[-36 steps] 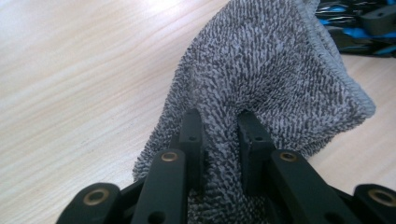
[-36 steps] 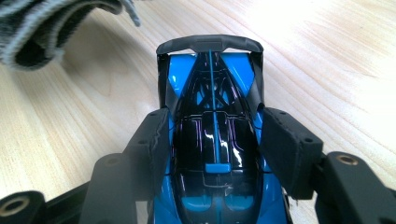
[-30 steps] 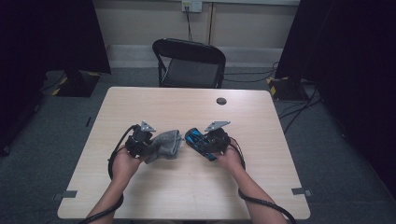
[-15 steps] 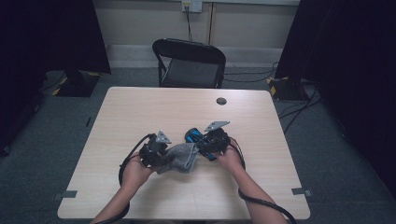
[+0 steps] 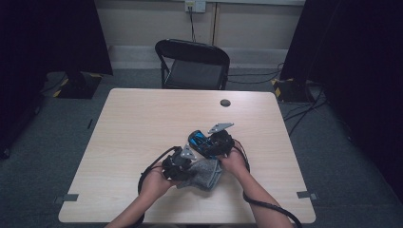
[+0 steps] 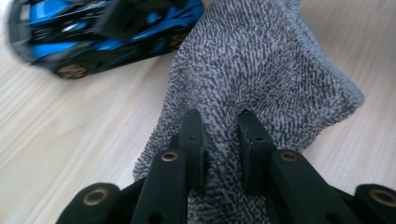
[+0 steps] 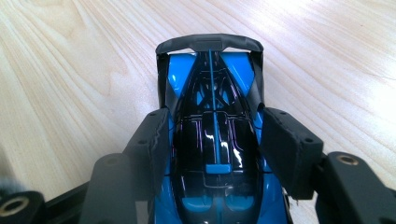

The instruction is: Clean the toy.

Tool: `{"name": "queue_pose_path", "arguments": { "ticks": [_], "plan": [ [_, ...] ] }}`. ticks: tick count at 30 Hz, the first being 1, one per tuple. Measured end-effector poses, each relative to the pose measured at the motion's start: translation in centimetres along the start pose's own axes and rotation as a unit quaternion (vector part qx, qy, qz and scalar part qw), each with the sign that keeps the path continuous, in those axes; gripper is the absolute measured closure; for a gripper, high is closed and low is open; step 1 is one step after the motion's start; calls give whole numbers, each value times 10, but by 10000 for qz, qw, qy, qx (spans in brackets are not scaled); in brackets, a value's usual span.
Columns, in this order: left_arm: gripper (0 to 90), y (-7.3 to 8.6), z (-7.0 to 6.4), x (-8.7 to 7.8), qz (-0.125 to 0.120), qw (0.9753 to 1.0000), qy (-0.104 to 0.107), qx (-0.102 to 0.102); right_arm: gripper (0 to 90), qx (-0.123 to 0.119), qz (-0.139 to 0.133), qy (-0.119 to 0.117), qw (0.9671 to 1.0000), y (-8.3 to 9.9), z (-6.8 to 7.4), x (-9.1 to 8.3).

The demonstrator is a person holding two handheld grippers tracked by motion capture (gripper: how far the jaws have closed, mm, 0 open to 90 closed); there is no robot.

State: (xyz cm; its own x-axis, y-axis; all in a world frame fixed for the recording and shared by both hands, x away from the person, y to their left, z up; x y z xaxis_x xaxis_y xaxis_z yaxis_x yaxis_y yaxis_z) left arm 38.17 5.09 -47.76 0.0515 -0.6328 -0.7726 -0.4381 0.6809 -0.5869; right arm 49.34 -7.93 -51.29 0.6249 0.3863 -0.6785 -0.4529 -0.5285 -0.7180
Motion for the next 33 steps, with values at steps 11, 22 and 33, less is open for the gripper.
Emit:
{"name": "queue_pose_path", "arguments": {
  "ticks": [11,22,33],
  "plan": [
    [748,-9,-4,35,289,9995,37,131,428,11,-31,7,10000,0,0,0],
    [744,-7,11,32,257,9995,-157,-60,428,3,-32,23,10000,0,1,0],
    [740,-5,22,26,233,9991,-304,-204,427,14,-79,21,10000,1,1,0]
  ]
}}
Point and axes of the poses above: each handheld gripper's, and its own axes: x roughly forward along the jaws, y roughly out of its underside, z roughly to its left, the point moved 5 cm from there along x, roughly forward along the jaws, and after that the axes turned 14 degrees about y, right-handed, at the moved point
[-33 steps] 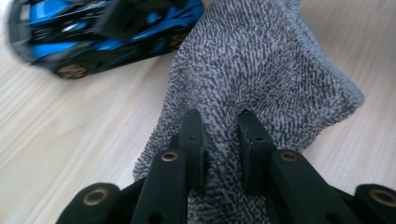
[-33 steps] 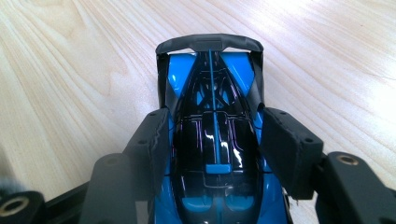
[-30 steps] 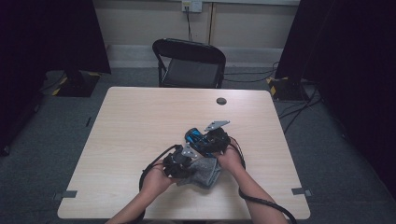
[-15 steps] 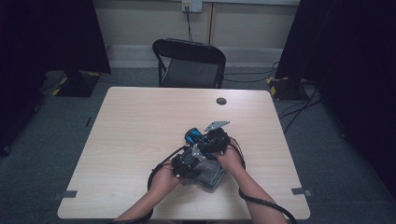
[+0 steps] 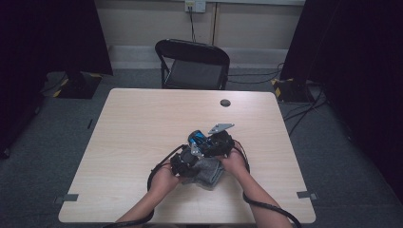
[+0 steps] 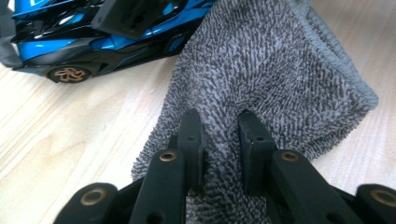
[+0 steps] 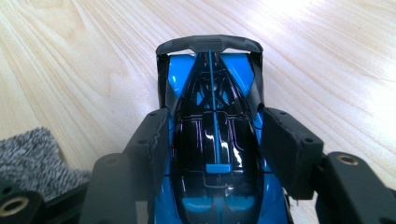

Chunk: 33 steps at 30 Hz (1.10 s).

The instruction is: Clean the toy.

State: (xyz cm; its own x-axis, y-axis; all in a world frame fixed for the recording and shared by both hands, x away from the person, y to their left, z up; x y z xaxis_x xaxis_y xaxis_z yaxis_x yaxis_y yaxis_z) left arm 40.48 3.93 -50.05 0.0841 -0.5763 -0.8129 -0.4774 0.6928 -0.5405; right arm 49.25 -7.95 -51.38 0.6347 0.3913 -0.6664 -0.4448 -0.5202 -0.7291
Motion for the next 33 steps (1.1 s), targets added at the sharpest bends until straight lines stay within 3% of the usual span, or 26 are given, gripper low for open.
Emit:
{"name": "queue_pose_path", "arguments": {
  "ticks": [33],
  "plan": [
    [740,13,30,-18,-47,9985,-398,-362,427,-4,7,11,10000,0,0,-1]
  ]
}}
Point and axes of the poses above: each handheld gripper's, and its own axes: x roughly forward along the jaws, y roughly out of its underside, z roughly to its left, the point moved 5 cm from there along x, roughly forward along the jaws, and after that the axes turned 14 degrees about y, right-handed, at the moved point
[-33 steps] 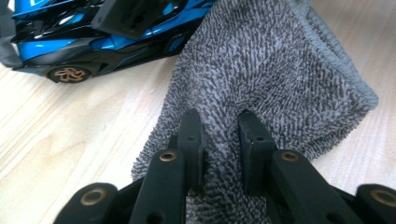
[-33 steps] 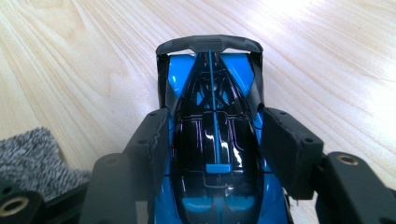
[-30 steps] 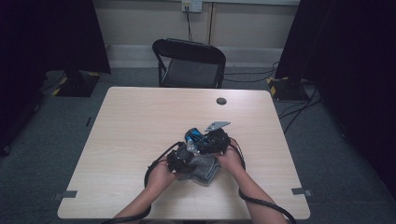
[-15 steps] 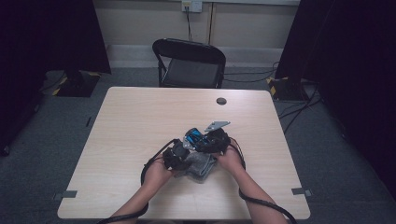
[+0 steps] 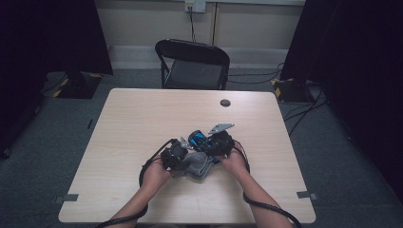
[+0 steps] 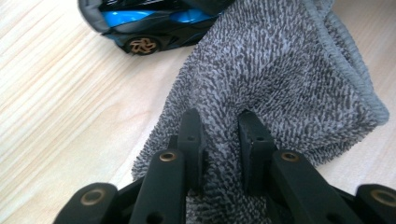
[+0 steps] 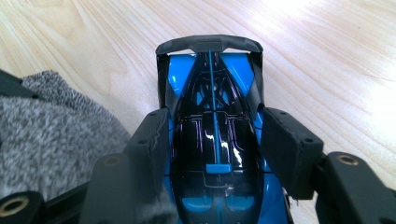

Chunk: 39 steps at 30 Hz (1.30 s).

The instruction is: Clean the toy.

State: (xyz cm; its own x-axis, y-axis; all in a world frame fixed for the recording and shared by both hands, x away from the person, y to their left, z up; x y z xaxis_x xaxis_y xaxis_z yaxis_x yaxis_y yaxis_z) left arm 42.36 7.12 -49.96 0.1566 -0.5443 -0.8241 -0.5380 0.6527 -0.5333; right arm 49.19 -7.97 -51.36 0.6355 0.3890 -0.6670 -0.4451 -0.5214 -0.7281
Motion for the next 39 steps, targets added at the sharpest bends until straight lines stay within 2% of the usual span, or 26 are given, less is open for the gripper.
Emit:
{"name": "queue_pose_path", "arguments": {
  "ticks": [10,26,28,39],
  "plan": [
    [740,1,7,-2,-28,10000,-21,-60,428,-15,29,-4,10000,0,0,0],
    [740,5,29,-11,-58,9994,-226,-270,427,-36,27,-4,10000,-1,0,0],
    [740,7,34,-14,-58,9989,-293,-362,427,-27,39,-7,10000,-1,0,0],
    [741,16,51,-22,-169,9971,-453,-589,427,-32,45,-4,10000,0,0,0]
  ]
}}
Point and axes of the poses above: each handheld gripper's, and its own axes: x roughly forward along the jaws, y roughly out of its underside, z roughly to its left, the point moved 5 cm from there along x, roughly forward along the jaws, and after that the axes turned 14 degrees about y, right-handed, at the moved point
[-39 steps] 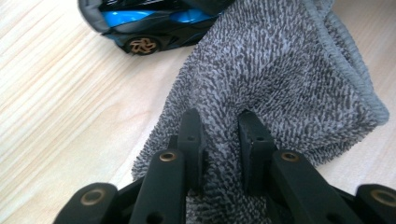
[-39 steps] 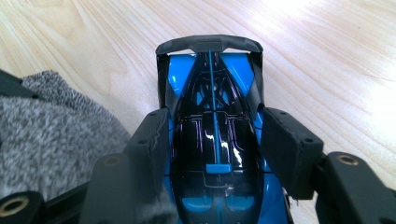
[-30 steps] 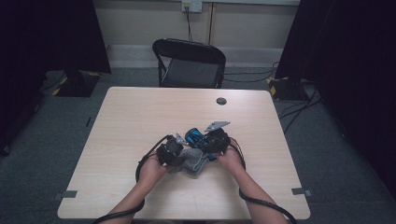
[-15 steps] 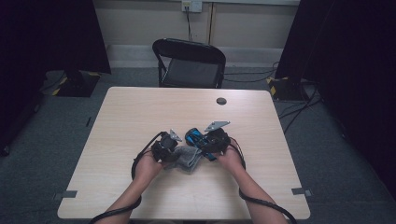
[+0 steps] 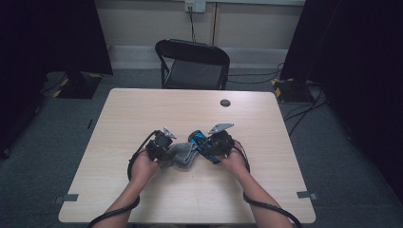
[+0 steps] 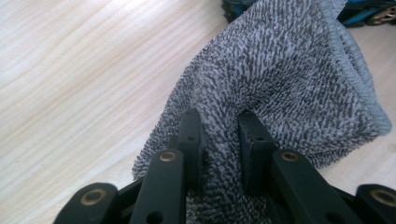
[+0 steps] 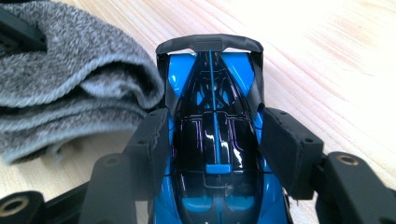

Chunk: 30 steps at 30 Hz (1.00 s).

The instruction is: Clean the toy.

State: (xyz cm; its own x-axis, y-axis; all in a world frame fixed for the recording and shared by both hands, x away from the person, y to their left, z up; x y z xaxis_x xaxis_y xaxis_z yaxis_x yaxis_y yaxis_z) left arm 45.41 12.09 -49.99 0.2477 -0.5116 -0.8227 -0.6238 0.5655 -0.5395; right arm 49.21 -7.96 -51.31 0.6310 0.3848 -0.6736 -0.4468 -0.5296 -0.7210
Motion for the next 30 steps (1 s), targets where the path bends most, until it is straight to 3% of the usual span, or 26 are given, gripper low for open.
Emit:
{"name": "queue_pose_path", "arguments": {
  "ticks": [14,19,26,30],
  "plan": [
    [743,0,18,-2,-79,9995,-183,-247,426,-14,-12,11,10000,0,0,0],
    [743,2,27,-8,-55,9986,-385,-349,426,-17,4,14,10000,0,0,0],
    [743,12,34,-21,-183,9977,-347,-543,425,-1,-21,-1,10000,0,0,0],
    [742,17,23,-30,-227,9987,-184,-424,423,3,-33,0,10000,0,0,0]
  ]
}}
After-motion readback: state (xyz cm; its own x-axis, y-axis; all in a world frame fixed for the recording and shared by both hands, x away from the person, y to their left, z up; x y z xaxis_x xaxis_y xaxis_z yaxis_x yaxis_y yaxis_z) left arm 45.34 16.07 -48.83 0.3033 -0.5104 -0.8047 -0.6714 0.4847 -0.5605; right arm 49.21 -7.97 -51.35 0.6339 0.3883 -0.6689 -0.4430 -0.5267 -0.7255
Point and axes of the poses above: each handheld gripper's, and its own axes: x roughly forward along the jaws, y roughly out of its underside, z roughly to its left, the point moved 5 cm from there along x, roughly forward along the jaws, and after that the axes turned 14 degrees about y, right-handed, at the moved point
